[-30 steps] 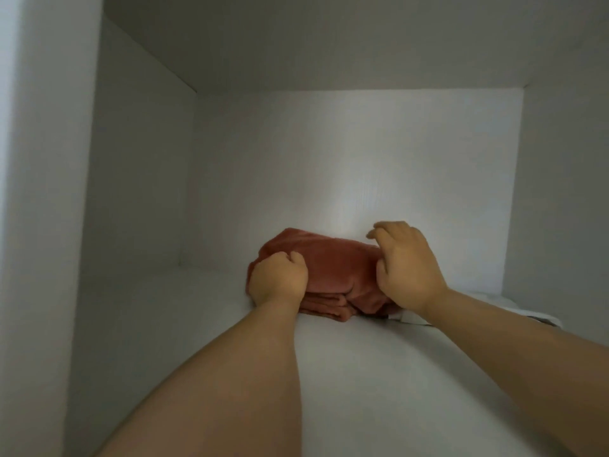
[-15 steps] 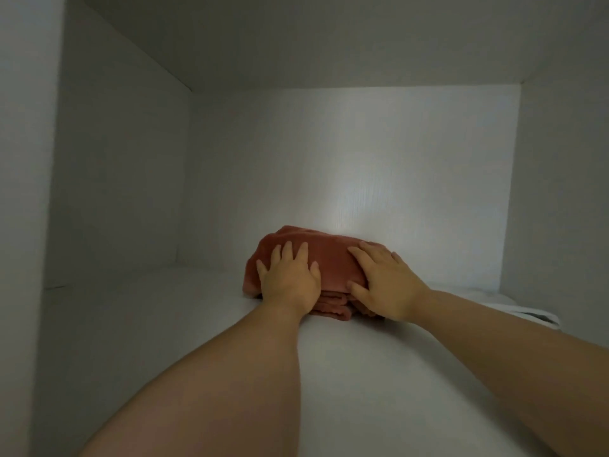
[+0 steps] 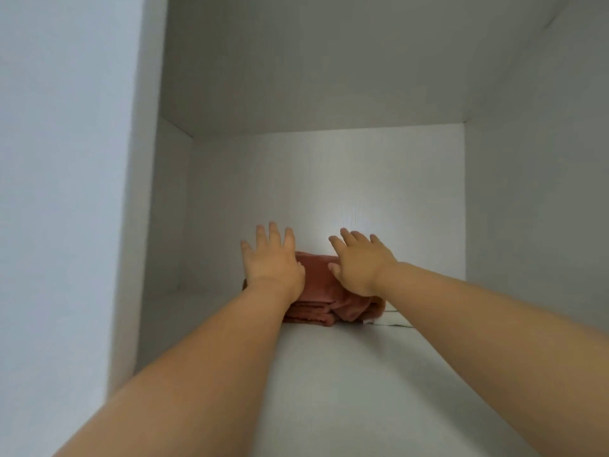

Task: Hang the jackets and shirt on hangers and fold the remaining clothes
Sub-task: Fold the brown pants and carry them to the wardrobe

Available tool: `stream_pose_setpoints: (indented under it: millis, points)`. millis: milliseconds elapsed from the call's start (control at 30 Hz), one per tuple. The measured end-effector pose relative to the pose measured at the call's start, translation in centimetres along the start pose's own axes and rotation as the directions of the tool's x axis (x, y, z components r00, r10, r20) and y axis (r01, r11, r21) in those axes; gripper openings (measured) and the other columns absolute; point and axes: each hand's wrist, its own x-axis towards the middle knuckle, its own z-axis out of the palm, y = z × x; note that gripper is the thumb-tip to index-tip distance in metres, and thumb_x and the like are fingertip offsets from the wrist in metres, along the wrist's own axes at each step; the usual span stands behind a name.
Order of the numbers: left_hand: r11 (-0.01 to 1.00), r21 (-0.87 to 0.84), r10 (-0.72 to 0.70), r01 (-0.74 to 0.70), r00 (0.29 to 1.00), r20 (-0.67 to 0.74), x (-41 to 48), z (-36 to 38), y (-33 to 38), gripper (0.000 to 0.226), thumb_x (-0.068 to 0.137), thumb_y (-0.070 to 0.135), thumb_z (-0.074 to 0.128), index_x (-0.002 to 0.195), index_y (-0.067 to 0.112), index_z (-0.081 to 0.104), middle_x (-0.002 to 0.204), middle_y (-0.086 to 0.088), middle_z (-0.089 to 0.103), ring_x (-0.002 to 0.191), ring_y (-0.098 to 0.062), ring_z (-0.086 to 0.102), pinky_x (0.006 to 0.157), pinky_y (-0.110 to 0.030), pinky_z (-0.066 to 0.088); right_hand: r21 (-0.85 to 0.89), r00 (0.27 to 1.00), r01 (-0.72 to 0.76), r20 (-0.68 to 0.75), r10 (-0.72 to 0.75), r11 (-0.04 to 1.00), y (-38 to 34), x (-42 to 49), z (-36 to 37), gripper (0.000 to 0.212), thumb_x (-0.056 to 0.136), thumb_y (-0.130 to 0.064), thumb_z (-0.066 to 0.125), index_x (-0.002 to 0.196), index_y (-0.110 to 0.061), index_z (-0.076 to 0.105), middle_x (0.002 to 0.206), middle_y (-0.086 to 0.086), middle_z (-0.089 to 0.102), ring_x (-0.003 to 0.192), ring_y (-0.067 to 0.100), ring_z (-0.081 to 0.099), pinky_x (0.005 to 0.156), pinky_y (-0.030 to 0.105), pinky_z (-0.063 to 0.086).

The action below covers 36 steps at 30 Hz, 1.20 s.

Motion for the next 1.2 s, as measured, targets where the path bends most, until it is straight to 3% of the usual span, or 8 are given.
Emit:
stream_pose_setpoints:
  millis: [233, 467, 700, 1033, 1200]
  points:
    - [0.986, 0.137, 0.102, -0.094, 0.993, -0.054, -6.3, -7.4, -0.6, 0.067, 0.099, 0.036, 0.033, 0.152, 0.017, -0.003, 0.16, -0.011, -0.003, 0.147, -0.031, -0.006, 0.115, -0.054, 0.007, 0.081, 0.989, -0.09, -0.107, 0.099, 0.993, -0.9, -7.4, -5.8, 0.058, 0.101, -0.039, 0.029, 0.15, -0.011, 0.015, 0.158, 0.013, 0.009, 0.144, 0.028, 0.014, 0.116, 0.046, 0.014]
    - [0.948, 0.214, 0.27, -0.237, 0.952, -0.145, -14.0, -14.9, -1.2, 0.07, 0.099, 0.035, 0.033, 0.152, 0.009, -0.004, 0.16, -0.012, -0.005, 0.146, -0.031, -0.011, 0.116, -0.053, 0.003, 0.104, 0.941, -0.158, -0.286, 0.182, 0.982, -3.1, -15.3, -11.2, 0.05, 0.098, -0.036, 0.035, 0.139, -0.007, 0.034, 0.144, 0.013, 0.036, 0.131, 0.029, 0.034, 0.107, 0.043, 0.029]
    - [0.918, 0.3, 0.333, -0.258, 0.915, -0.23, -19.9, -20.6, -6.8, 0.07, 0.098, 0.034, 0.032, 0.151, 0.004, -0.001, 0.16, -0.013, -0.001, 0.147, -0.03, -0.011, 0.117, -0.05, 0.002, 0.175, 0.889, -0.116, -0.421, 0.18, 0.978, -7.8, -21.8, -15.7, 0.047, 0.094, -0.029, 0.042, 0.133, -0.003, 0.041, 0.145, 0.016, 0.036, 0.132, 0.031, 0.034, 0.108, 0.042, 0.028]
    - [0.907, 0.405, 0.181, -0.116, 0.976, -0.124, -29.1, -24.5, -20.1, 0.068, 0.1, 0.043, 0.024, 0.152, 0.012, -0.005, 0.16, -0.01, -0.005, 0.147, -0.029, -0.013, 0.118, -0.05, 0.001, 0.269, 0.879, 0.148, -0.477, -0.002, 0.952, -20.4, -27.6, -20.3, 0.052, 0.098, -0.03, 0.04, 0.144, -0.007, 0.031, 0.154, 0.013, 0.027, 0.141, 0.027, 0.026, 0.115, 0.039, 0.021]
    - [0.887, 0.461, 0.025, 0.003, 0.998, -0.053, -35.5, -26.0, -28.7, 0.067, 0.1, 0.043, 0.024, 0.152, 0.015, -0.007, 0.16, -0.009, -0.007, 0.147, -0.028, -0.013, 0.118, -0.049, 0.001, 0.32, 0.882, 0.297, -0.453, -0.129, 0.9, -29.8, -28.7, -21.8, 0.054, 0.099, -0.031, 0.037, 0.146, -0.007, 0.027, 0.156, 0.013, 0.02, 0.142, 0.026, 0.021, 0.116, 0.037, 0.018]
